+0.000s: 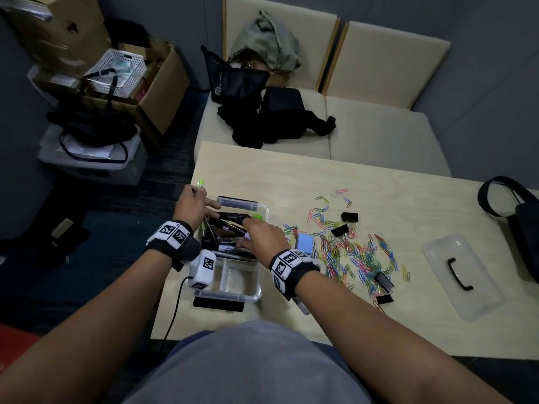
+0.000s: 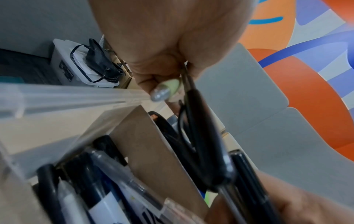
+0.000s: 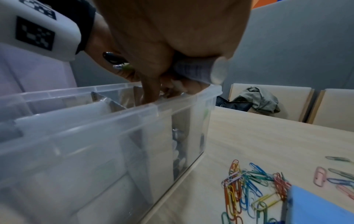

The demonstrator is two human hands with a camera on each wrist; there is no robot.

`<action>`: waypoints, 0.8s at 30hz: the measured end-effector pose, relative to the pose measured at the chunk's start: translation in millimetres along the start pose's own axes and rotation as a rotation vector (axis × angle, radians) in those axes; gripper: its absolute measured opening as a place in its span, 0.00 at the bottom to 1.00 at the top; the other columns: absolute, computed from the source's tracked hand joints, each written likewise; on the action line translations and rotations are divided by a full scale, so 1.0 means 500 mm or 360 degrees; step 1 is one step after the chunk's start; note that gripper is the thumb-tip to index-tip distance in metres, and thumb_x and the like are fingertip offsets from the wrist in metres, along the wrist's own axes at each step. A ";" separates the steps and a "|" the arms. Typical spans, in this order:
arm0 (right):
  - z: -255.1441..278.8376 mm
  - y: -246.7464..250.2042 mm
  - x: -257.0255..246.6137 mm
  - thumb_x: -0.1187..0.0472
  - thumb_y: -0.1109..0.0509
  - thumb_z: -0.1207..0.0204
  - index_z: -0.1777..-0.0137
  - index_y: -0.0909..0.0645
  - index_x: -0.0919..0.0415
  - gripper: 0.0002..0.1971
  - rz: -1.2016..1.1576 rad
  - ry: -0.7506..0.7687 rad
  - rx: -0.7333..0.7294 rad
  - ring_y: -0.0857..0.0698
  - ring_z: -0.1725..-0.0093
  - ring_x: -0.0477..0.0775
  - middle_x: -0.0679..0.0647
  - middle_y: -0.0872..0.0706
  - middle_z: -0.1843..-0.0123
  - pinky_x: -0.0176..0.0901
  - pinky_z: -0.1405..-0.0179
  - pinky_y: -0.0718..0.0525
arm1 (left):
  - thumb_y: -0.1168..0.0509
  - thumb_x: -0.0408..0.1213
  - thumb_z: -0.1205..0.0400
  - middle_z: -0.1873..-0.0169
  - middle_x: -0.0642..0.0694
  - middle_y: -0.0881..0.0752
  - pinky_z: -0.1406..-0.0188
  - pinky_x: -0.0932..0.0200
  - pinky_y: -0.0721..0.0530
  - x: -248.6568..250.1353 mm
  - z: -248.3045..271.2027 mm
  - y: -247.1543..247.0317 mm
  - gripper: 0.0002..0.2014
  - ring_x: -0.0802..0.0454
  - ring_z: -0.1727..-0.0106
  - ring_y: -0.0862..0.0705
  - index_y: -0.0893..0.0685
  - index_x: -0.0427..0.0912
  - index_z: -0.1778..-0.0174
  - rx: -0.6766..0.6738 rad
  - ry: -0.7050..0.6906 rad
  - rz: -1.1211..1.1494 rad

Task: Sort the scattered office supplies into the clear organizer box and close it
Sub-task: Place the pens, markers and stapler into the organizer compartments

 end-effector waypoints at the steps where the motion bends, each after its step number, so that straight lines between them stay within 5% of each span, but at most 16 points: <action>1: 0.000 0.002 0.005 0.45 0.30 0.21 0.45 0.25 0.58 0.17 -0.0044 -0.0016 0.0021 0.16 0.55 0.62 0.56 0.17 0.47 0.48 0.65 0.21 | 0.50 0.40 0.10 0.64 0.36 0.10 0.76 0.56 0.26 0.000 -0.002 -0.002 0.08 0.40 0.75 0.15 0.33 0.39 0.50 -0.0005 0.0000 0.0030; 4: -0.004 0.002 0.026 0.38 0.35 0.20 0.48 0.24 0.57 0.21 -0.0185 -0.0071 0.0023 0.16 0.57 0.60 0.53 0.16 0.53 0.52 0.62 0.16 | 0.50 0.40 0.10 0.62 0.37 0.09 0.76 0.58 0.25 0.010 0.000 -0.015 0.07 0.40 0.73 0.14 0.34 0.40 0.50 -0.0029 -0.0019 0.0120; 9: -0.015 0.032 0.052 0.45 0.30 0.20 0.37 0.18 0.57 0.19 -0.0832 -0.0242 0.0134 0.15 0.52 0.57 0.55 0.12 0.51 0.49 0.55 0.16 | 0.50 0.38 0.09 0.57 0.37 0.10 0.63 0.55 0.12 0.043 0.020 -0.042 0.07 0.48 0.65 0.09 0.34 0.40 0.49 -0.0134 -0.0149 0.0303; 13: -0.028 0.057 0.044 0.48 0.24 0.25 0.54 0.15 0.56 0.11 -0.1245 -0.0304 0.0179 0.14 0.59 0.51 0.52 0.11 0.59 0.42 0.60 0.21 | 0.47 0.40 0.09 0.55 0.44 0.11 0.57 0.60 0.13 0.043 0.027 -0.048 0.10 0.59 0.60 0.09 0.30 0.35 0.43 -0.0101 -0.0216 0.0296; 17: -0.034 0.059 0.035 0.51 0.24 0.25 0.55 0.15 0.55 0.08 -0.1327 -0.0327 0.0235 0.15 0.60 0.49 0.50 0.11 0.60 0.42 0.59 0.19 | 0.44 0.49 0.12 0.52 0.46 0.10 0.41 0.42 0.15 0.040 0.024 -0.054 0.14 0.50 0.50 0.11 0.27 0.40 0.44 -0.0117 -0.0214 0.0151; 21: -0.044 0.091 0.067 0.53 0.27 0.22 0.46 0.15 0.55 0.08 -0.1361 -0.0427 0.0466 0.12 0.54 0.53 0.52 0.10 0.54 0.49 0.51 0.13 | 0.44 0.40 0.10 0.50 0.37 0.10 0.49 0.53 0.11 0.073 0.048 -0.094 0.09 0.46 0.52 0.09 0.30 0.36 0.48 -0.0409 -0.0309 0.0205; 24: -0.059 0.126 0.080 0.52 0.28 0.22 0.46 0.15 0.53 0.08 -0.1386 -0.0419 0.0549 0.11 0.54 0.50 0.48 0.10 0.55 0.46 0.51 0.13 | 0.41 0.40 0.11 0.52 0.38 0.10 0.45 0.50 0.13 0.075 0.058 -0.119 0.10 0.46 0.49 0.09 0.25 0.35 0.48 -0.0587 -0.0412 0.0007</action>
Point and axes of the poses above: each hand's wrist, its own z-axis away from the middle knuckle, its own y-axis out of the back of the hand, x = y × z, the point moved 9 cm from there along -z, towards the middle knuckle
